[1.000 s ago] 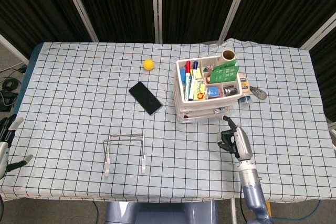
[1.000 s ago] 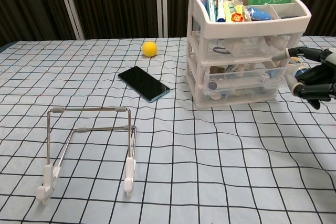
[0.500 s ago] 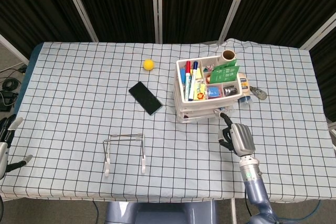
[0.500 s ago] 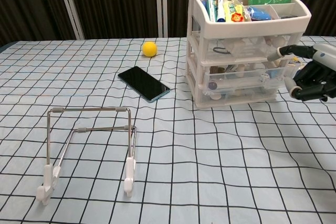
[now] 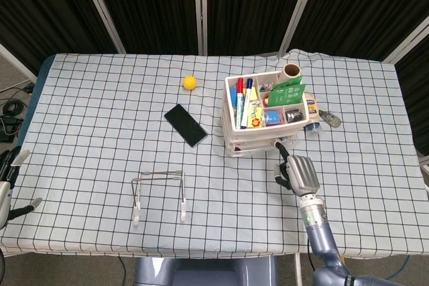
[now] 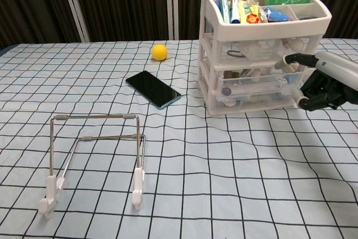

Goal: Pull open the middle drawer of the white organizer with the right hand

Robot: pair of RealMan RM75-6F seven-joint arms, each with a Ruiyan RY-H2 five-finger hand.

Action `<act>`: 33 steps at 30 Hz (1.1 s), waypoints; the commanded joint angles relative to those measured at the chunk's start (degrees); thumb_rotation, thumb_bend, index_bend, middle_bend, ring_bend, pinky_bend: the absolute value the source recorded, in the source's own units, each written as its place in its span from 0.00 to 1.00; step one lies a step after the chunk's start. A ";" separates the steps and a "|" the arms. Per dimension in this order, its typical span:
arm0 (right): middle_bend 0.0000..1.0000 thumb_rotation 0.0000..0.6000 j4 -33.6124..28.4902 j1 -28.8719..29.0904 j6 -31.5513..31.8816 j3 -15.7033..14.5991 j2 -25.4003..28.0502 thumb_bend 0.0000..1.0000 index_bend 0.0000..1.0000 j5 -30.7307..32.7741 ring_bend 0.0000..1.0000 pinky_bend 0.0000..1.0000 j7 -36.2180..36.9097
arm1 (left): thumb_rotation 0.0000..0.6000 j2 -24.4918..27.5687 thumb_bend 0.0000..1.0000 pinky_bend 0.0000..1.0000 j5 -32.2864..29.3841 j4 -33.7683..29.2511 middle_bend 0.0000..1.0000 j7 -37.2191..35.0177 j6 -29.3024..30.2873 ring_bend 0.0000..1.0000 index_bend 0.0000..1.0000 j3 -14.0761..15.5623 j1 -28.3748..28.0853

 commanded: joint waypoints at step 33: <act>0.96 1.00 1.39 3.02 1.77 -0.59 -3.94 0.56 0.48 2.17 0.95 0.80 -3.27 | 1.00 0.49 0.00 0.00 -0.46 0.04 0.00 -1.24 -0.22 0.00 0.00 -0.15 0.05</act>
